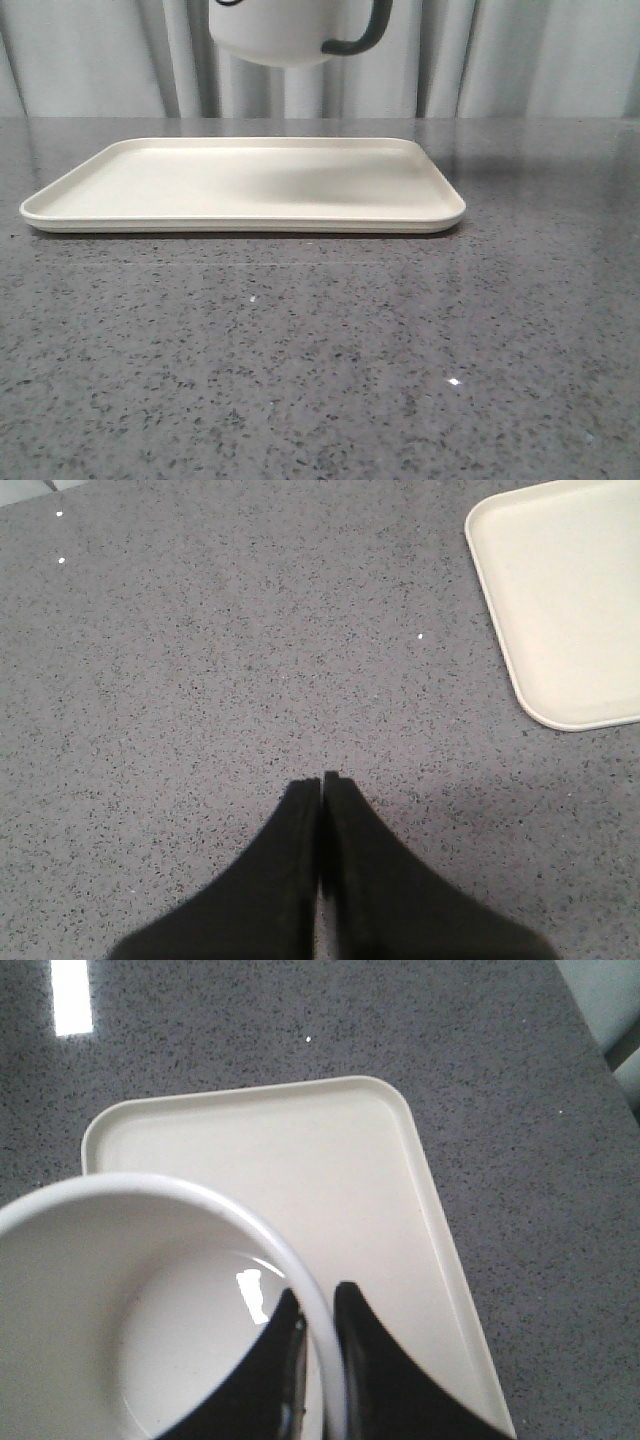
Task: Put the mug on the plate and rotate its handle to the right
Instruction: 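Lift the mug with the right gripper and rotate it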
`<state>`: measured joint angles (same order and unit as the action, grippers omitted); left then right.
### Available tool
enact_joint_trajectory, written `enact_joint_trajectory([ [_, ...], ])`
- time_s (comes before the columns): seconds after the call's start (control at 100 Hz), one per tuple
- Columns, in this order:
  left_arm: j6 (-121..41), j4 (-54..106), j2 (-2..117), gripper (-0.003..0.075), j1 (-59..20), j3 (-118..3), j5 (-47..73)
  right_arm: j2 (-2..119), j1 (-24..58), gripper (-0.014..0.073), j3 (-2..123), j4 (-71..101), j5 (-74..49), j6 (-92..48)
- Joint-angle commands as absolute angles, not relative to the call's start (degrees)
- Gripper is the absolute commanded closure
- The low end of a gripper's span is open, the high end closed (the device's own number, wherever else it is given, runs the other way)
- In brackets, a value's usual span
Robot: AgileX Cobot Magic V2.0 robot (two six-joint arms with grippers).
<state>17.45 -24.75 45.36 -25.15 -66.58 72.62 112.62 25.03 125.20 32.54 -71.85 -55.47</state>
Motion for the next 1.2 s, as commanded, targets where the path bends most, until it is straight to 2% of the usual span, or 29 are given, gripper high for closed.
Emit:
enact_joint_trajectory([
  [0.0, 17.98, -25.9, 45.21, 0.074, -25.42, -67.84, 70.51, 109.69, 26.22, 0.0659, 126.98, 33.87, -76.58, -56.59],
  [0.28, 17.98, -25.9, 45.21, 0.074, -25.42, -67.84, 70.41, 111.15, 32.49, 0.0659, 126.98, 21.6, -76.58, -56.32],
  [0.95, 17.98, -25.9, 45.21, 0.074, -25.42, -64.58, 69.99, 113.88, 32.54, 0.0659, 126.92, 23.58, -76.57, -50.84],
  [1.19, 17.98, -25.76, 45.21, 0.074, -25.42, -64.58, 70.65, 113.88, 32.54, 0.0659, 126.92, 23.53, -76.62, -56.59],
])
